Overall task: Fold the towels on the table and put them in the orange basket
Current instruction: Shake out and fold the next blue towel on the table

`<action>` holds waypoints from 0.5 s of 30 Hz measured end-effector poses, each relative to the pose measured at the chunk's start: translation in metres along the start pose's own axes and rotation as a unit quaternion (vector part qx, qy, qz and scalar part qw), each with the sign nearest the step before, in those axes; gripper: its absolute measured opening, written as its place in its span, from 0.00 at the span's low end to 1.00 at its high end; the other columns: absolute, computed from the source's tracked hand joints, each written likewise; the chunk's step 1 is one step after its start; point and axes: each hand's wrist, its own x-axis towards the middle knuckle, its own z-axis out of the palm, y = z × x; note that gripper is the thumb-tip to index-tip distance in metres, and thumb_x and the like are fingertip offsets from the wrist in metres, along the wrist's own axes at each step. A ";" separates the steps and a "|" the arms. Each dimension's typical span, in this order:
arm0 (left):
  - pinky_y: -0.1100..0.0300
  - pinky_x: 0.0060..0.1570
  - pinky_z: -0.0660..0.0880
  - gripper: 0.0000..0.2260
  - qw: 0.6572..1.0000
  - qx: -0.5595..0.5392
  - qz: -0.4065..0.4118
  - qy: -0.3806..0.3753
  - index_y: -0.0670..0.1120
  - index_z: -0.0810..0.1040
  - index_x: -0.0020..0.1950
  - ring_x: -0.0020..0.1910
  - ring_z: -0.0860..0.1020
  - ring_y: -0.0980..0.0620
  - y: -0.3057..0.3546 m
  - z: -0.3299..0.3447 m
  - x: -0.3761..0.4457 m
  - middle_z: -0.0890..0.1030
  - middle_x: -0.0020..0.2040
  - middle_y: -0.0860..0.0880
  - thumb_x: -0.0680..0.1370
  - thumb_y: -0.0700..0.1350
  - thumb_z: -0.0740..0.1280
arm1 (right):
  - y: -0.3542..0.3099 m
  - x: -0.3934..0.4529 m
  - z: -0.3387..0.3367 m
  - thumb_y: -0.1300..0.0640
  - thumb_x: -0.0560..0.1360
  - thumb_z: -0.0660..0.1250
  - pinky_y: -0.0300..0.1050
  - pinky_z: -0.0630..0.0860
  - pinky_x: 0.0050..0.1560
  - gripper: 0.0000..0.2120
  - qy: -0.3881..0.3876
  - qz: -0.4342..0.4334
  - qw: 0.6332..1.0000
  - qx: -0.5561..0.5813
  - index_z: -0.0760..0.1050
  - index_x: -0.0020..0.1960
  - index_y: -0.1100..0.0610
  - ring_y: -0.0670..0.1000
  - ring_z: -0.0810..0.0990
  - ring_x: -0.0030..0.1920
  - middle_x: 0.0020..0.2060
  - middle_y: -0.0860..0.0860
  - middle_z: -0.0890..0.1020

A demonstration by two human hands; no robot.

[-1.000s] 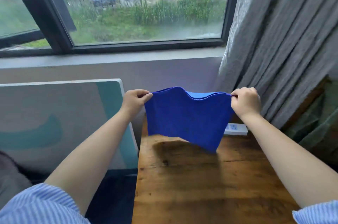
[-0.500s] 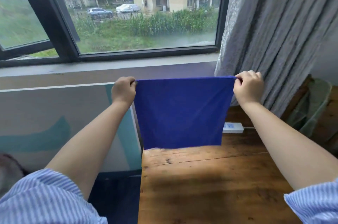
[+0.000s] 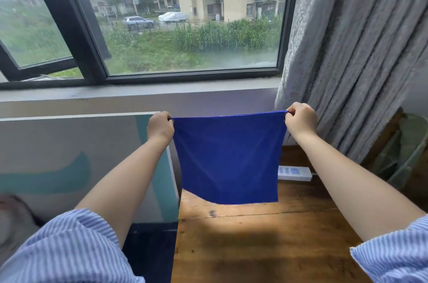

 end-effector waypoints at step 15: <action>0.56 0.51 0.71 0.09 0.910 0.219 0.108 -0.335 0.40 0.79 0.53 0.56 0.75 0.43 -0.094 0.051 -0.092 0.80 0.55 0.42 0.77 0.40 0.62 | 0.093 -0.083 0.039 0.65 0.70 0.65 0.44 0.70 0.49 0.05 -0.350 -0.136 0.911 -0.173 0.80 0.43 0.63 0.59 0.75 0.52 0.45 0.61 0.81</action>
